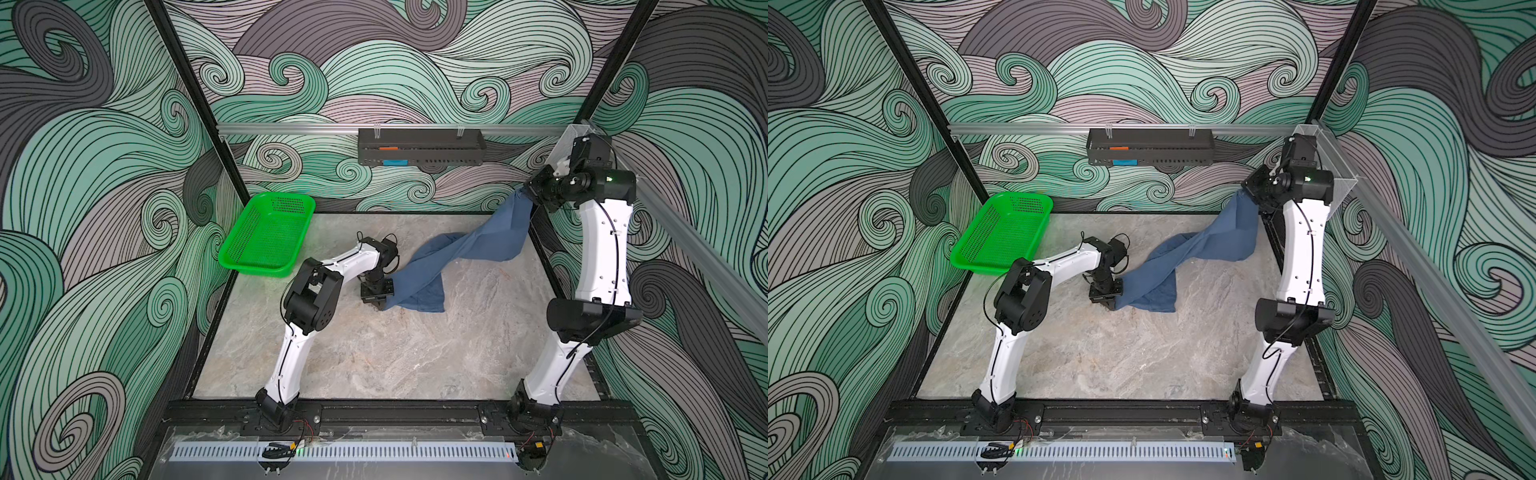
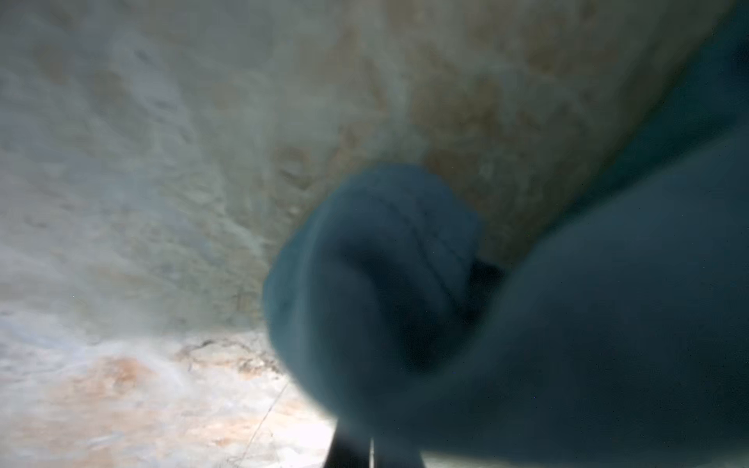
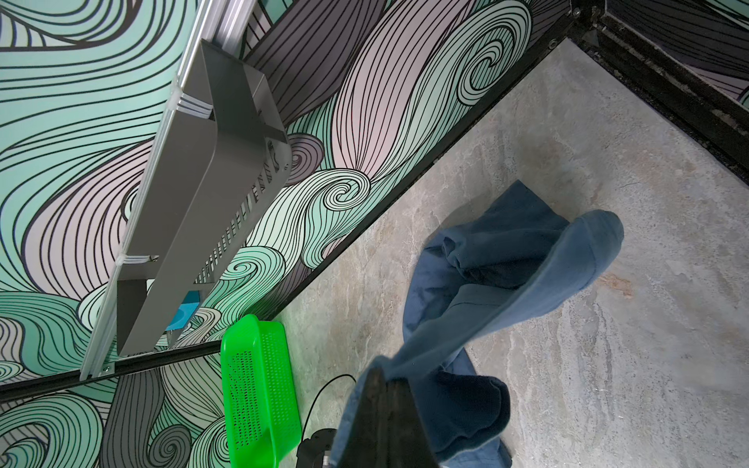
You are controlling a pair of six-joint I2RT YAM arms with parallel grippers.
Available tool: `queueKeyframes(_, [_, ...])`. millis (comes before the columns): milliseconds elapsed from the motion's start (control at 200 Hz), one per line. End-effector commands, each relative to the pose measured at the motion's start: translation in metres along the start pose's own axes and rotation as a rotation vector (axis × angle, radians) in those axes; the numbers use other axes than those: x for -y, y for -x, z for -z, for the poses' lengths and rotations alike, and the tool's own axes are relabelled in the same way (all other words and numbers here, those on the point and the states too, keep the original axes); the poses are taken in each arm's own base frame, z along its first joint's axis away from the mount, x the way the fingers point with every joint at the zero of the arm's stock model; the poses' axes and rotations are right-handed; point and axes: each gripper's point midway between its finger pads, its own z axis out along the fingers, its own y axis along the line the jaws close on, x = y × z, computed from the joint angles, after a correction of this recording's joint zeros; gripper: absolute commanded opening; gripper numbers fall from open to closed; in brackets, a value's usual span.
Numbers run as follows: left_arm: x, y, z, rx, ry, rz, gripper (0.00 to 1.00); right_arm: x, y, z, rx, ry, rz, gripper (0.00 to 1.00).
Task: Fold and stack t-shirts
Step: Flatten out the T-shirt at the center of the board.
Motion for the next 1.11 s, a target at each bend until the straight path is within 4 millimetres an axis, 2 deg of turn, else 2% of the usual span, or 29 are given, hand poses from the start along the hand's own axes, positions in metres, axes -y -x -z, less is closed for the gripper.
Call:
queueKeyframes(0, [-0.005, -0.004, 0.023, 0.042, 0.034, -0.022, 0.0, -0.011, 0.001, 0.02, 0.023, 0.053, 0.003, 0.0])
queueKeyframes(75, [-0.006, -0.002, 0.051, 0.104, 0.033, -0.022, 0.0, -0.011, -0.001, 0.021, 0.017, 0.056, -0.005, 0.0])
queueKeyframes(305, [0.002, 0.03, 0.179, 0.445, -0.072, 0.01, 0.0, -0.013, -0.005, 0.026, 0.011, 0.065, -0.022, 0.0])
queueKeyframes(445, [-0.006, 0.044, 0.256, 0.601, -0.14, 0.07, 0.0, -0.02, -0.005, 0.033, 0.014, 0.093, -0.023, 0.0])
queueKeyframes(540, [-0.012, 0.044, 0.309, 0.73, -0.214, 0.073, 0.0, -0.028, -0.007, 0.039, 0.01, 0.128, -0.021, 0.0])
queueKeyframes(635, [-0.02, 0.036, 0.351, 0.867, -0.266, 0.089, 0.0, -0.037, -0.008, 0.052, 0.015, 0.167, -0.009, 0.0])
queueKeyframes(725, [-0.029, 0.017, 0.382, 0.95, -0.317, 0.105, 0.0, -0.042, -0.014, 0.068, 0.016, 0.196, -0.001, 0.0])
queueKeyframes(825, [-0.038, -0.015, 0.407, 0.998, -0.35, 0.095, 0.0, -0.044, -0.03, 0.099, 0.018, 0.218, 0.024, 0.0])
queueKeyframes(926, [-0.047, -0.058, 0.439, 1.076, -0.411, 0.062, 0.0, -0.043, -0.051, 0.134, 0.018, 0.235, 0.046, 0.0])
queueKeyframes(1011, [-0.056, -0.098, 0.472, 1.199, -0.478, 0.021, 0.0, -0.048, -0.071, 0.173, 0.037, 0.29, 0.056, 0.0])
queueKeyframes(1031, [-0.063, -0.116, 0.484, 1.246, -0.5, 0.016, 0.0, -0.049, -0.075, 0.183, 0.047, 0.306, 0.059, 0.0])
queueKeyframes(1101, [-0.081, -0.154, 0.51, 1.353, -0.536, 0.021, 0.0, -0.054, -0.091, 0.22, 0.081, 0.366, 0.074, 0.0])
